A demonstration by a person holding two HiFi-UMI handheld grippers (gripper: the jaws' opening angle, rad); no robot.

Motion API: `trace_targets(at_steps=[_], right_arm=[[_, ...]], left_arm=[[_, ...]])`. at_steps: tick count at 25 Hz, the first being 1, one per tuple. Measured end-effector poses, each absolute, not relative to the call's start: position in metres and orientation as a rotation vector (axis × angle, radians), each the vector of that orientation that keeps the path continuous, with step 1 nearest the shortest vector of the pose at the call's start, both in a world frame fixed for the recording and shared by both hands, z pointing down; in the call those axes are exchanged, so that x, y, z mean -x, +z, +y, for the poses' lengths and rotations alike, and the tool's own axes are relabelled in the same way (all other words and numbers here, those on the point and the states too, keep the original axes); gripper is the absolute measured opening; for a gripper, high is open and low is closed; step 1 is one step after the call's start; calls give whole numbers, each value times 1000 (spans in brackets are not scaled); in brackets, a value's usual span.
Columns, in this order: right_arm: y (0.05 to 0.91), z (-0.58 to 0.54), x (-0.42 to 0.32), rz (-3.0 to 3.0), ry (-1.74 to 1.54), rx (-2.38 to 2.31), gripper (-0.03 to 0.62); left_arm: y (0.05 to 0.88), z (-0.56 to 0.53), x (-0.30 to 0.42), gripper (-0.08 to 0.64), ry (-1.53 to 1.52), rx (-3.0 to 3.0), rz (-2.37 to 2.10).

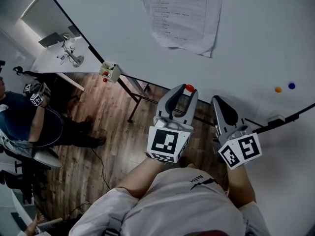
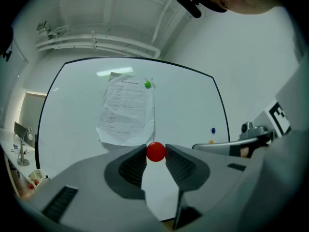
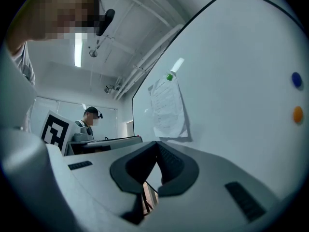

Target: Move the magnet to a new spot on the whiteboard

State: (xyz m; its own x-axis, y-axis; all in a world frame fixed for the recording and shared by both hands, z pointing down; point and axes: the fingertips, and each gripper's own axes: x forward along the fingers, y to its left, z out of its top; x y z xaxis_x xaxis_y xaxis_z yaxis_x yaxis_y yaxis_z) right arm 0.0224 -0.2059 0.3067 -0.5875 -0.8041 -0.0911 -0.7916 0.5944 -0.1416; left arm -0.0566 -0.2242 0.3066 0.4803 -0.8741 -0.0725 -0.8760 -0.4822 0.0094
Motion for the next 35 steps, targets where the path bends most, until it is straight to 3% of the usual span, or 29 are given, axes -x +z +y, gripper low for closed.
trace_targets(at_steps=[35], right_arm=[[300, -188, -64, 2606, -55, 1475, 14]], left_arm=[[307, -204, -4, 132, 109, 2775, 1405]])
